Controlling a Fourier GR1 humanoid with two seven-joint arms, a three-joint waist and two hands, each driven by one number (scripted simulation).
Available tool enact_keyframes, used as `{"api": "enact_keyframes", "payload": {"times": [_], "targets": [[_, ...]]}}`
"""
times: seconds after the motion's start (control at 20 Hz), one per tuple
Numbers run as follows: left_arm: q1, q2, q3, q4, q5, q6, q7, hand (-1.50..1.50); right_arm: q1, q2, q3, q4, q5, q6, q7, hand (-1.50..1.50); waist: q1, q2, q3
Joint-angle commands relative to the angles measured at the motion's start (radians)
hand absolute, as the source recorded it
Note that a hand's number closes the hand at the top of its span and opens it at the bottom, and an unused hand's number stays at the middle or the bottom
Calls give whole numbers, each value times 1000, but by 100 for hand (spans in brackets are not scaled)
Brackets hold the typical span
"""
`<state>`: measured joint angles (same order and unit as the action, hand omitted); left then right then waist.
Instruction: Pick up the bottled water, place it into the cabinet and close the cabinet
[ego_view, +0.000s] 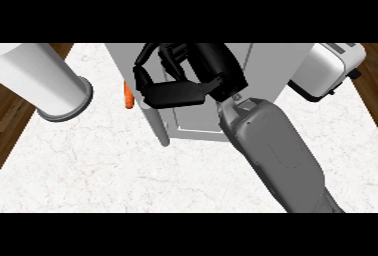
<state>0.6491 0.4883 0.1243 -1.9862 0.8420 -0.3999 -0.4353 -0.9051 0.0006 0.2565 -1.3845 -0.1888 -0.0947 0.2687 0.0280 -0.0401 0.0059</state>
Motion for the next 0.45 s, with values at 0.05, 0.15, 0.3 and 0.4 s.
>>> {"api": "enact_keyframes", "payload": {"times": [0.05, 0.15, 0.3, 0.4], "targets": [[-28, 9, 4, -1, 23, 2, 26, 150, -41, -46, -87, 213, 25, -13, -38, 150, 10, 56, -7], [-30, 10, -8, -20, 28, -2, 35, 150, -46, -49, -82, 236, 34, -27, -47, 150, 17, 59, -7], [-39, 0, -4, -11, 8, 1, 23, 150, -22, -38, -70, 257, 35, -37, -76, 150, 22, 60, -7], [-66, 6, 0, -22, 35, 24, 43, 150, -46, -40, -68, 280, 37, -31, -87, 150, 23, 66, -7]]}}
